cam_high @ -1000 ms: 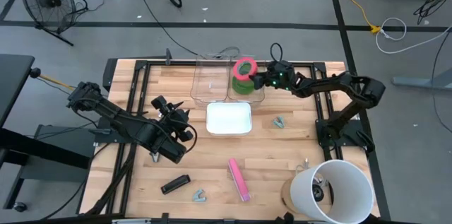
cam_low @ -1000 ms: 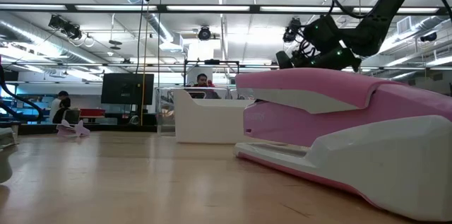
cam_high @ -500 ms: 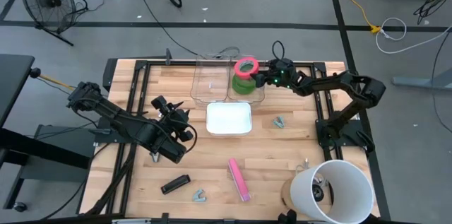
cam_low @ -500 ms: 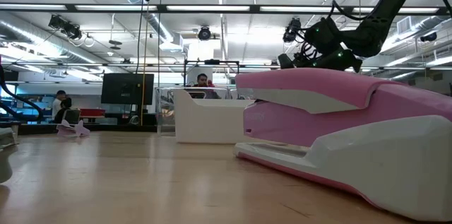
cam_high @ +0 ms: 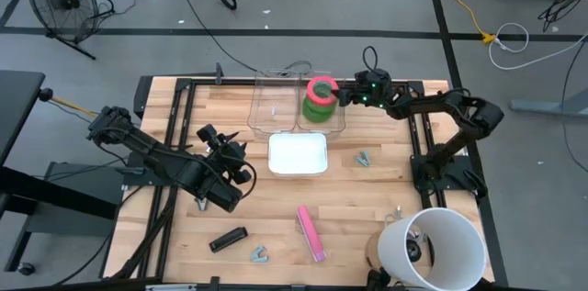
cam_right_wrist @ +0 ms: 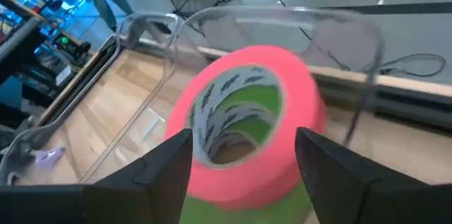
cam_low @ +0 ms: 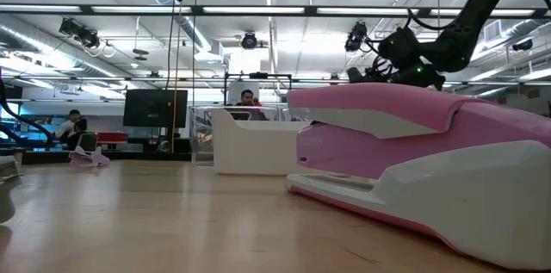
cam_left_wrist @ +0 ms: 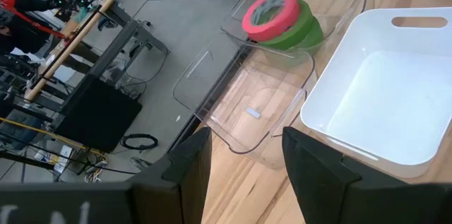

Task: Pick and place Stapler, Stapler remover, tape
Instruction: Put the pink tape into the right transparent bin, then put the light blue staple remover into the white bin

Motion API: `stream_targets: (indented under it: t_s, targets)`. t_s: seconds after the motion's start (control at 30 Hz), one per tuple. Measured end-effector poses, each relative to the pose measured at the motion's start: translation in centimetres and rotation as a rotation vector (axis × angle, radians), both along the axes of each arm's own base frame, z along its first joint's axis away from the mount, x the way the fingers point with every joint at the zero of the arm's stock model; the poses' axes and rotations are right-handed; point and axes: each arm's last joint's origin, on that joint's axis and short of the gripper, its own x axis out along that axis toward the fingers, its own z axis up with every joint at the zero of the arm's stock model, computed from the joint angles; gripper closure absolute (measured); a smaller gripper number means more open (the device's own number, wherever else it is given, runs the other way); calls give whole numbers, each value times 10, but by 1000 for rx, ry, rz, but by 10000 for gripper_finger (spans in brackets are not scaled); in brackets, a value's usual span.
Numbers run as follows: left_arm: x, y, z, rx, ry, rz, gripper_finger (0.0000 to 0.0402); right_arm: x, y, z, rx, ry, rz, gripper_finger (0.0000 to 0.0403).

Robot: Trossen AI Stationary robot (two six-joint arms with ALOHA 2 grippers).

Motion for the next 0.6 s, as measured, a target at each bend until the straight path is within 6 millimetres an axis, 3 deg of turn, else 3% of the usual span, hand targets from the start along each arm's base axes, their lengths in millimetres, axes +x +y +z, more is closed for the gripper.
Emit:
stream_targets:
  t_s: [0.3,0.47,0.6]
  targets:
    - [0,0,0,0,-1,0,223,-5,-5,1,-12,-5,16,156]
    - [0,0,0,0,-1,0,223,-13,-7,14,-10,-60,28,156]
    - [0,0,0,0,-1,0,223,-19,0,26,2,-53,137,156]
